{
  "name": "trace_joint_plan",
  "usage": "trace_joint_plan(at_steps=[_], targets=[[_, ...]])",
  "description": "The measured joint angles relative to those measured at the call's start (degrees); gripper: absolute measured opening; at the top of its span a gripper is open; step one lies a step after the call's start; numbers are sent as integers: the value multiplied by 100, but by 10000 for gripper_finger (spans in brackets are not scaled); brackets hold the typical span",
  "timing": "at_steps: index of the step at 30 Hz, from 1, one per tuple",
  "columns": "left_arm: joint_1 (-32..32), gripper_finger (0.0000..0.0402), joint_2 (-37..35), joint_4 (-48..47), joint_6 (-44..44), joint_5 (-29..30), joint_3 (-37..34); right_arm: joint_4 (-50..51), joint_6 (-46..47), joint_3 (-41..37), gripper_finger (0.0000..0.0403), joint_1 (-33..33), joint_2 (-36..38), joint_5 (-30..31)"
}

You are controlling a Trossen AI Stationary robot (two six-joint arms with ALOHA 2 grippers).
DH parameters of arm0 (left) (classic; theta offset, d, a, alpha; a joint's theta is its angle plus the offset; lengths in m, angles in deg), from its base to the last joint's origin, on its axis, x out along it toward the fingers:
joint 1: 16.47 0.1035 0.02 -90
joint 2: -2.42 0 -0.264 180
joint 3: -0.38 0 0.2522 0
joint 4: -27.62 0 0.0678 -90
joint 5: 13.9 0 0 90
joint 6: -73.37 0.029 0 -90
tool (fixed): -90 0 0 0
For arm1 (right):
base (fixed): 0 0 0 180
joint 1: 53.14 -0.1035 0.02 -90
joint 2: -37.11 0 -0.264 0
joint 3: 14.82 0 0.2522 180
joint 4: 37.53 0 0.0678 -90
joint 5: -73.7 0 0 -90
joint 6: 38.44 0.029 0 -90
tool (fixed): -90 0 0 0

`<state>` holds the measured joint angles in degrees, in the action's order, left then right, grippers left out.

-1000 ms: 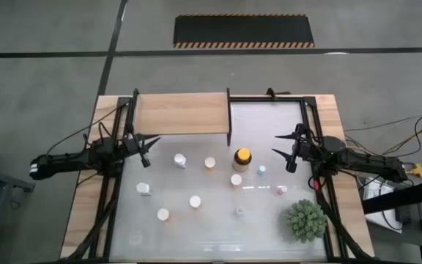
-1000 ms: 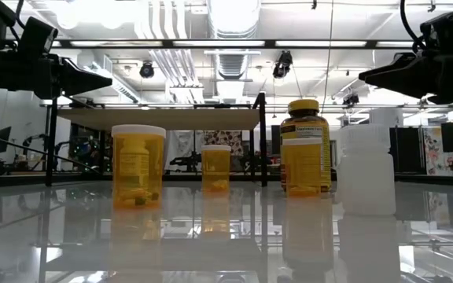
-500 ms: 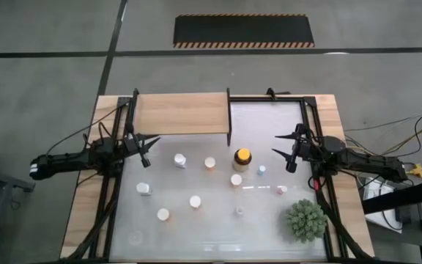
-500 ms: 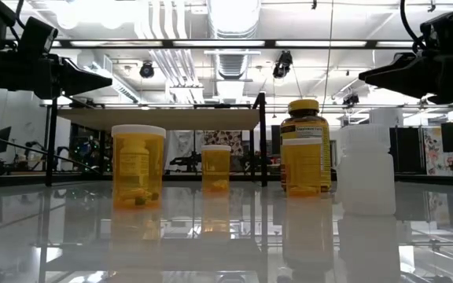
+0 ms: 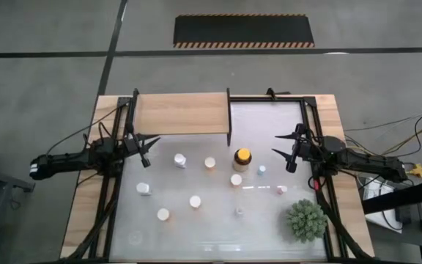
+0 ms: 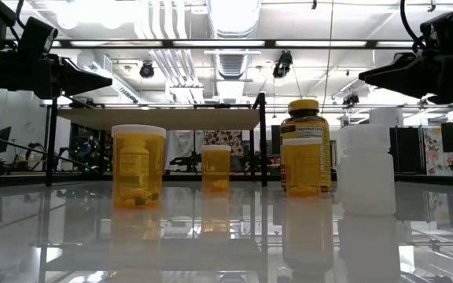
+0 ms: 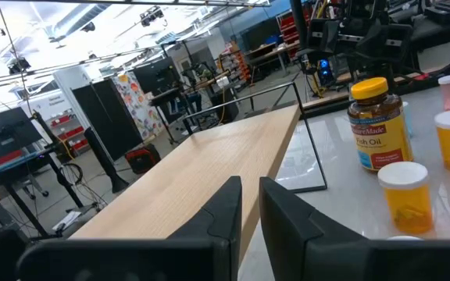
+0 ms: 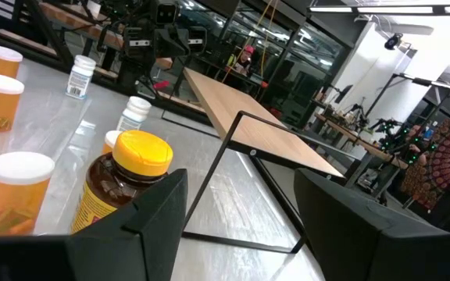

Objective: Pick and place medicine bottles onto shelf by color

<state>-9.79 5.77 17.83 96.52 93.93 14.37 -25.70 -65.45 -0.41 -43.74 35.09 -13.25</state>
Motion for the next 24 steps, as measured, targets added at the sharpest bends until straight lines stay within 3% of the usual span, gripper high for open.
trace_joint_plan(at_steps=[17,20,24], targets=[[2,30,0,265,-177,87,0,0,0,0,226,-1,-1,2],[-2,30,1,729,-1990,-633,2,-23,111,0,226,-2,-2,59],[-4,30,28,1910,-4056,-752,0,-28,1242,2,226,1,2,192]])
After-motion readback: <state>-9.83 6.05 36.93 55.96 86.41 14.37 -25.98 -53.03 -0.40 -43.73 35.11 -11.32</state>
